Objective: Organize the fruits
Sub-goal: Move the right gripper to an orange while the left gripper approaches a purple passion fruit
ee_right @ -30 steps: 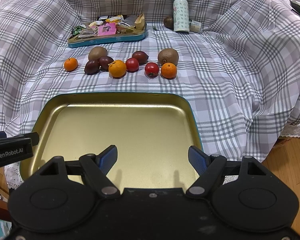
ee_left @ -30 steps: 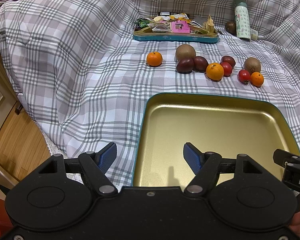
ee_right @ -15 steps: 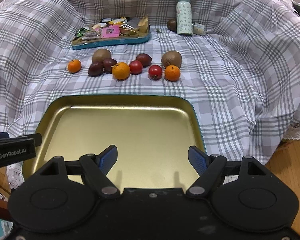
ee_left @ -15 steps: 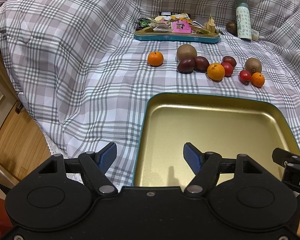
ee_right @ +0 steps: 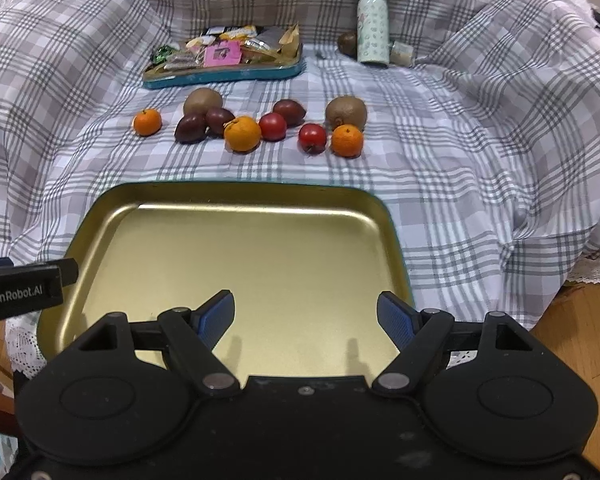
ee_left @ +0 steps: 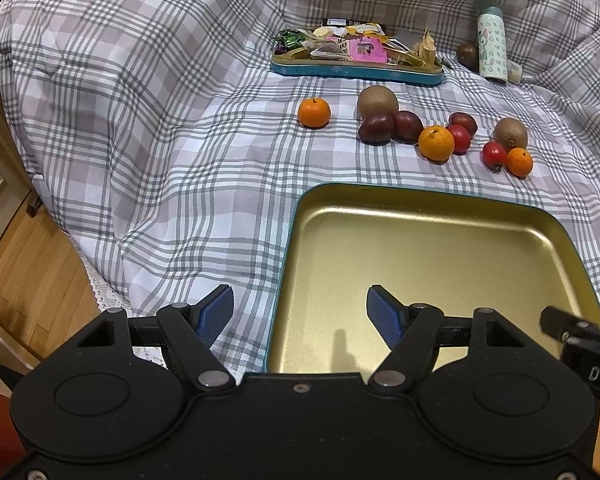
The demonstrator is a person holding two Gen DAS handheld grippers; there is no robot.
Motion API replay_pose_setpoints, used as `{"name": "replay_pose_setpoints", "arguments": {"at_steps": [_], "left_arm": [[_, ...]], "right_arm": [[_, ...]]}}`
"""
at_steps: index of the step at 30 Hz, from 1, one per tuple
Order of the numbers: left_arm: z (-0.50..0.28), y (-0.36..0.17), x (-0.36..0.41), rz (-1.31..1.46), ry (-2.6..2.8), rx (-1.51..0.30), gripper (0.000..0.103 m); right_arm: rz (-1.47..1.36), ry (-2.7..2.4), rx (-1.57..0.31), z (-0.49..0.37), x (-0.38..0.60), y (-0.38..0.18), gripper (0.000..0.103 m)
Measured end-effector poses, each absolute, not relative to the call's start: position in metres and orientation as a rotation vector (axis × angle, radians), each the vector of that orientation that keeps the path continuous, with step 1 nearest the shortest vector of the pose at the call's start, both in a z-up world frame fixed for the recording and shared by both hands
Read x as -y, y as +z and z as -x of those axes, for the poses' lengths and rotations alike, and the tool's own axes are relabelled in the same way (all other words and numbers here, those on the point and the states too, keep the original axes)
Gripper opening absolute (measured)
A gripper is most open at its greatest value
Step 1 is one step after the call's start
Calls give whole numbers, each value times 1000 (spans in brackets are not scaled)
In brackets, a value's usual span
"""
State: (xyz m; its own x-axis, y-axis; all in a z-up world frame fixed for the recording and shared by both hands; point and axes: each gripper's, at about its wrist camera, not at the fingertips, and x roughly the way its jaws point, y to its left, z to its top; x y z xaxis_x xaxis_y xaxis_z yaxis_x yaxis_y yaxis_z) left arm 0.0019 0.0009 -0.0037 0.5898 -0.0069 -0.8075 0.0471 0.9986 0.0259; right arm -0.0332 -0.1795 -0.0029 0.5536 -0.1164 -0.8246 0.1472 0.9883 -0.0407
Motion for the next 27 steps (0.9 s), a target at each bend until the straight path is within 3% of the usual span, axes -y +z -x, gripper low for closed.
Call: {"name": "replay_pose_setpoints", "arguments": {"at_steps": [15, 27], "left_arm": [[-34, -2, -9, -26, -27, -944, 74], [-87, -8, -2, -38, -28, -984, 74]], "right_arm": [[1, -183, -952, 13, 182, 1, 82], [39, -185, -926, -58, 206, 2, 82]]}}
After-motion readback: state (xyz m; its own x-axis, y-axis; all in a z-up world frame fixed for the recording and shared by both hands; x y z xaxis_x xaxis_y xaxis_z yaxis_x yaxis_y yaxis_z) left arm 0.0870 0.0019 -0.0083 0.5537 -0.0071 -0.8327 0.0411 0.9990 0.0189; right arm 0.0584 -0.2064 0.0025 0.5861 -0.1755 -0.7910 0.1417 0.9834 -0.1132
